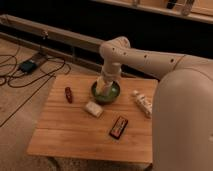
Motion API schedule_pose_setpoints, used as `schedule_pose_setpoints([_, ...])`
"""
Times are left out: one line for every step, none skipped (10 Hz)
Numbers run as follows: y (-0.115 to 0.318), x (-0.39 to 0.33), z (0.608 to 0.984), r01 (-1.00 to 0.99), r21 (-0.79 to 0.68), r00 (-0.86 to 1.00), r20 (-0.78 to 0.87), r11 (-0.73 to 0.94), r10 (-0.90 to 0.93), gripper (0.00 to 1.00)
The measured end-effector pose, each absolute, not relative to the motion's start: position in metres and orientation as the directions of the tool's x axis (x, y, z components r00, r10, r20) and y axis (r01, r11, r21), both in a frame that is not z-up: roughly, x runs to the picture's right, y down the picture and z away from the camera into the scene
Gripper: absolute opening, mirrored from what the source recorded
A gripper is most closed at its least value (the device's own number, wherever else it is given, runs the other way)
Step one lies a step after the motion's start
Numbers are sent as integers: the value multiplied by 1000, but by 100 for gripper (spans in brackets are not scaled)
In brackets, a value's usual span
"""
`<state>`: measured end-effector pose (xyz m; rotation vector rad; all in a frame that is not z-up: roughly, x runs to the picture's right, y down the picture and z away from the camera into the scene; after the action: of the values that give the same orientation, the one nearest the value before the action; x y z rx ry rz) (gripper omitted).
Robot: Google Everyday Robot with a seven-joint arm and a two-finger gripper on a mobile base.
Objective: Place the white sponge in the ceramic cup
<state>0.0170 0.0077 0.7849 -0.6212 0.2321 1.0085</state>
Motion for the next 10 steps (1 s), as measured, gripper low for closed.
schedule_pose_setpoints([19, 14, 779, -843, -382, 530, -462, 379, 711, 80])
schedule_pose_setpoints([37, 10, 773, -840, -390, 535, -476, 378, 698, 80])
schedule_pose_setpoints([51, 8, 772, -839, -396, 536, -491, 372, 687, 80])
schedule_pose_setpoints([65, 4, 771, -840, -402, 535, -507, 364, 676, 80])
schedule_pose_setpoints([78, -2, 773, -839, -408, 537, -518, 360, 666, 80])
schedule_pose_setpoints([88, -6, 777, -835, -412, 545, -523, 365, 655, 80])
schedule_pose_setpoints([96, -11, 782, -831, -418, 550, -527, 366, 648, 80])
schedule_pose_setpoints([108, -20, 794, -824, -431, 561, -530, 368, 636, 80])
schedule_pose_setpoints([115, -28, 804, -821, -439, 564, -530, 364, 634, 80])
schedule_pose_setpoints([121, -35, 813, -818, -446, 568, -530, 363, 630, 80])
